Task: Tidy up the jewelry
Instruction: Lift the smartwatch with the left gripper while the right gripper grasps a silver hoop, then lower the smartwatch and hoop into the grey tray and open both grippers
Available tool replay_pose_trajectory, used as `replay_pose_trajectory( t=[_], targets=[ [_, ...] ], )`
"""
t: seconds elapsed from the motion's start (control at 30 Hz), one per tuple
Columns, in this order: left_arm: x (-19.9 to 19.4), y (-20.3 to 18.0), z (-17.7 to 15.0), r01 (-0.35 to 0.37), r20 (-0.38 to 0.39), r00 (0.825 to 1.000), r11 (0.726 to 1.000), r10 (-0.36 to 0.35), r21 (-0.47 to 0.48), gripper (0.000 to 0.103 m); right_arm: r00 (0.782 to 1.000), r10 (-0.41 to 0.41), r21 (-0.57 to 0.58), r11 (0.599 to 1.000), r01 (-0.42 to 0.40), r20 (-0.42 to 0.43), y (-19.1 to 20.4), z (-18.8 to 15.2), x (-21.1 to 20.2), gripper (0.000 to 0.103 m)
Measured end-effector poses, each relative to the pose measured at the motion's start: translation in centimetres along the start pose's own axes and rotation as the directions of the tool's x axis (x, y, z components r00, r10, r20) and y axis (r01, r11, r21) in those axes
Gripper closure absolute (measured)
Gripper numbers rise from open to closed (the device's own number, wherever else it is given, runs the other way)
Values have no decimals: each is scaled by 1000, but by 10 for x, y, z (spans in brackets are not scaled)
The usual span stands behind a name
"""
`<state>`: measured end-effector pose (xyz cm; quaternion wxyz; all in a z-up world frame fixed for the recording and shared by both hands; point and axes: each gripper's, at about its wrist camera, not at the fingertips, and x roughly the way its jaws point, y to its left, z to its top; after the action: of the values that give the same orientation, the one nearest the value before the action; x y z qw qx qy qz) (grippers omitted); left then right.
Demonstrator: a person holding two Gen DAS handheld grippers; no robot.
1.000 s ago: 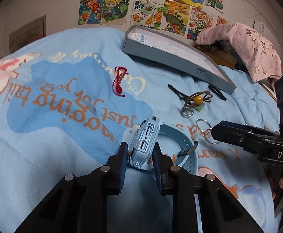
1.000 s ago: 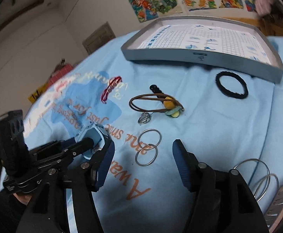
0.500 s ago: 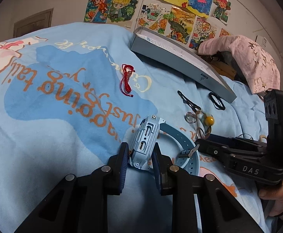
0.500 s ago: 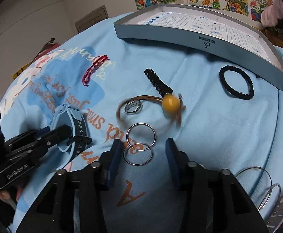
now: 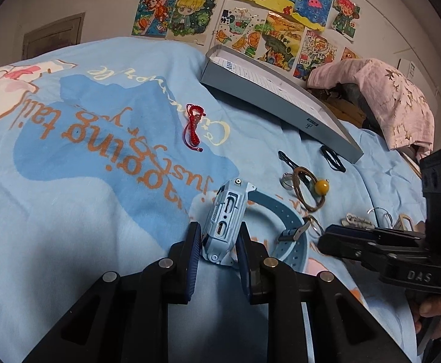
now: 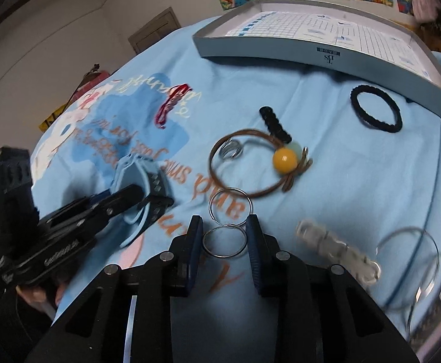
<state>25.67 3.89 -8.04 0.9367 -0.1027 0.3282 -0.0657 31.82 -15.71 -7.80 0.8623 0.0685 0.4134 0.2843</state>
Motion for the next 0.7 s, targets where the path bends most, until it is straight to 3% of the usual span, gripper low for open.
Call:
replay_pose_trajectory(
  t=[0.17,0.37,0.57,0.7],
  targets=[
    [-21,1,-4,-22,11,1000,999,23,-45,84,1000,-10,-36,999,11,30,6,-8,-21,77],
    [-31,9,1,-19,-5,1000,991,18,-134,84,991,-10,-38,999,15,130,-1,-3,-51,77],
    [-26,-2,15,-93,-38,995,985,89,-145,84,976,12,4,1000,-13,216,-17,3,-75,77],
    [-19,-7,28,-93,-51,995,974,84,-207,84,963,9,32,999,-19,270,-29,8,-86,77]
  ],
)
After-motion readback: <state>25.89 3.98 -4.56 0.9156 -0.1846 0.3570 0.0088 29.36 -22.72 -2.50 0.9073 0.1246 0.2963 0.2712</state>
